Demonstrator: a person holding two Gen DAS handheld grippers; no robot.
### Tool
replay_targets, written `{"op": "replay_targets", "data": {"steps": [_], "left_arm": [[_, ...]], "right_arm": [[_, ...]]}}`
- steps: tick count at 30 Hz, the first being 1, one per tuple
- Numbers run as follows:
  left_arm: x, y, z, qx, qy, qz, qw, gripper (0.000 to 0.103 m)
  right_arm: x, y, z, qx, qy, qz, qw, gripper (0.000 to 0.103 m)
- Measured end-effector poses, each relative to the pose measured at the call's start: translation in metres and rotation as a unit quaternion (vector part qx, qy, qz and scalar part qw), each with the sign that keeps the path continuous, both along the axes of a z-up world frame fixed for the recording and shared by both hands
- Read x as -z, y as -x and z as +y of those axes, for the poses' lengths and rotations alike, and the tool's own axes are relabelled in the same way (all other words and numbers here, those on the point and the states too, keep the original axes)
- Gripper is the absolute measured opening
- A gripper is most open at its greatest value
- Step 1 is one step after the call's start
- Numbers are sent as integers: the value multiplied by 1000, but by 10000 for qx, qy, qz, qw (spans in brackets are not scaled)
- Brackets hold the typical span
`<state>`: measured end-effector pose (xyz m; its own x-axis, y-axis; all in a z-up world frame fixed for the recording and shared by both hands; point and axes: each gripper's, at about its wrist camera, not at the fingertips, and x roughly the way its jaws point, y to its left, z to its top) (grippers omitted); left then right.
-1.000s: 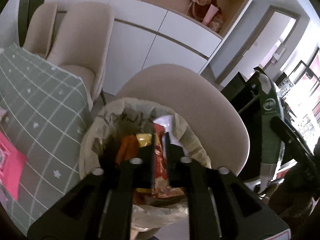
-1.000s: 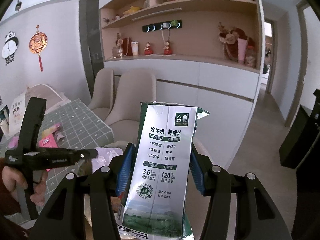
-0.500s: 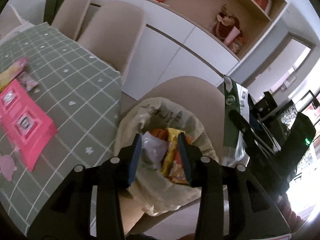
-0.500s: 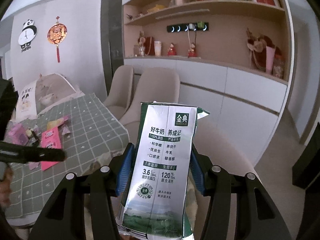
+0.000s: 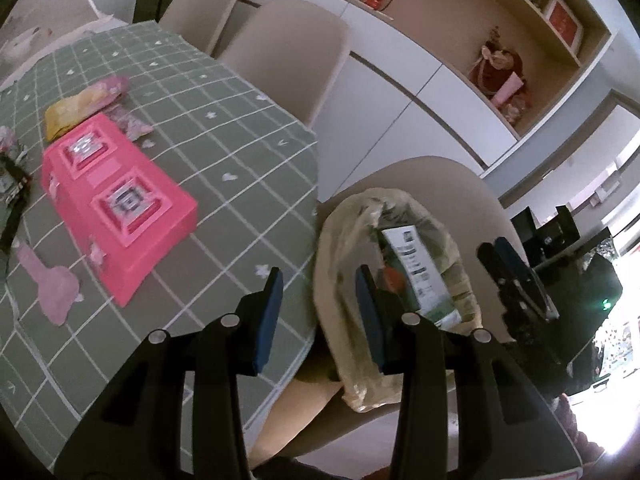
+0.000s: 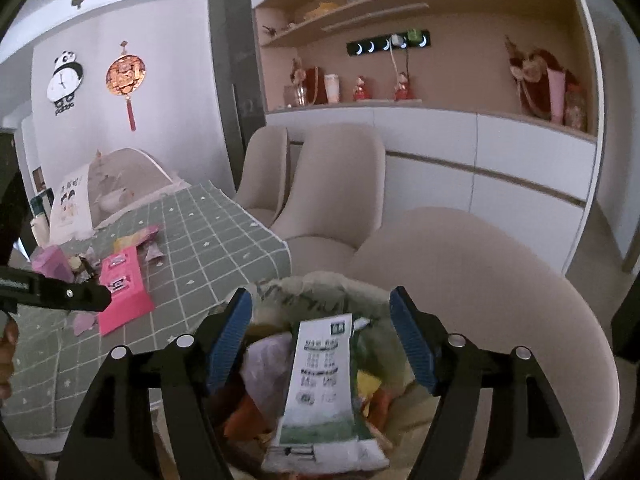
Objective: Collect trash
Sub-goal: 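Drop the milk carton into the bin with the right tool while the left tool releases the wrapper, then grasp the black lanyard on the table with the left tool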
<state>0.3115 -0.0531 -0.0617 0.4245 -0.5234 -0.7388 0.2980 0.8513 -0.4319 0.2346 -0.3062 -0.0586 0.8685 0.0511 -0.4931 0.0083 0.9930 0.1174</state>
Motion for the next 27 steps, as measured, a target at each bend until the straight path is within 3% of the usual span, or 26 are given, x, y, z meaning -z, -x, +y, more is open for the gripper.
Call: {"op": "replay_targets", "data": {"steps": [8, 20, 27], "left_arm": [[16, -2, 51, -403, -196, 43, 9990, 36], [35, -28, 211, -1685, -378, -100, 9849, 36], [47, -63, 238, -1658, -493, -178, 9848, 36]], "right_arm": [[-11, 3, 20, -60, -242, 240, 9994, 68], [-29, -32, 142, -718, 154, 407, 9965, 68], [-26, -50, 194, -920, 299, 648, 9932, 68]]}}
